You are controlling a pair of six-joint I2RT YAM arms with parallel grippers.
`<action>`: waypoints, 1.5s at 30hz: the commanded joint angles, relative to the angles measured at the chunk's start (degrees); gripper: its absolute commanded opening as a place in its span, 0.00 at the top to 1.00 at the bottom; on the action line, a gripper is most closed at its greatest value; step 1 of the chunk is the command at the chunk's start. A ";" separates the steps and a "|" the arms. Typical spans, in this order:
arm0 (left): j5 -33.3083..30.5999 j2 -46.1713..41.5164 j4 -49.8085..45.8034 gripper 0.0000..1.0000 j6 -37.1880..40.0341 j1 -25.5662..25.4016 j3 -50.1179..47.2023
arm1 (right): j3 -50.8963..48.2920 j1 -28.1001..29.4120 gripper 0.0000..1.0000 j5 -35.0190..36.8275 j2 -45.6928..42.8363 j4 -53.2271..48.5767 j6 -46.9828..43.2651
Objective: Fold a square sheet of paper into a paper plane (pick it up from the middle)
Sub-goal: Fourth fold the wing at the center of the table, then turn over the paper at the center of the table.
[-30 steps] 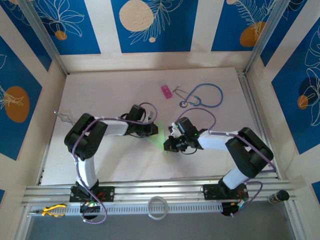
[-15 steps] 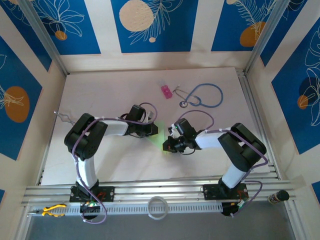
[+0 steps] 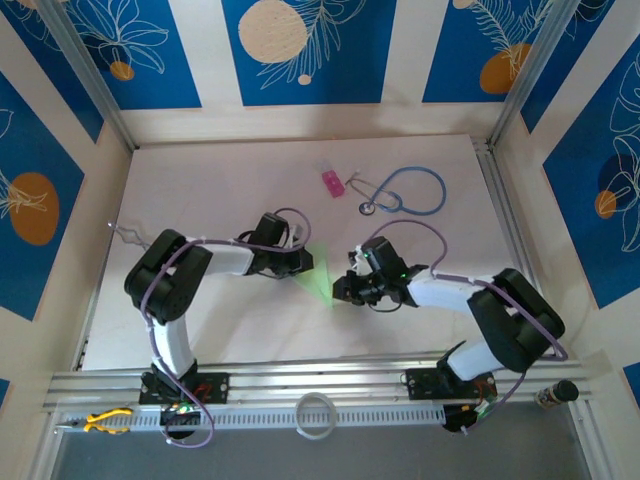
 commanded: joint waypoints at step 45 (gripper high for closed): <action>-4.46 0.40 -8.03 0.85 1.57 2.81 -2.19 | 0.83 7.45 0.68 2.80 6.72 3.33 17.81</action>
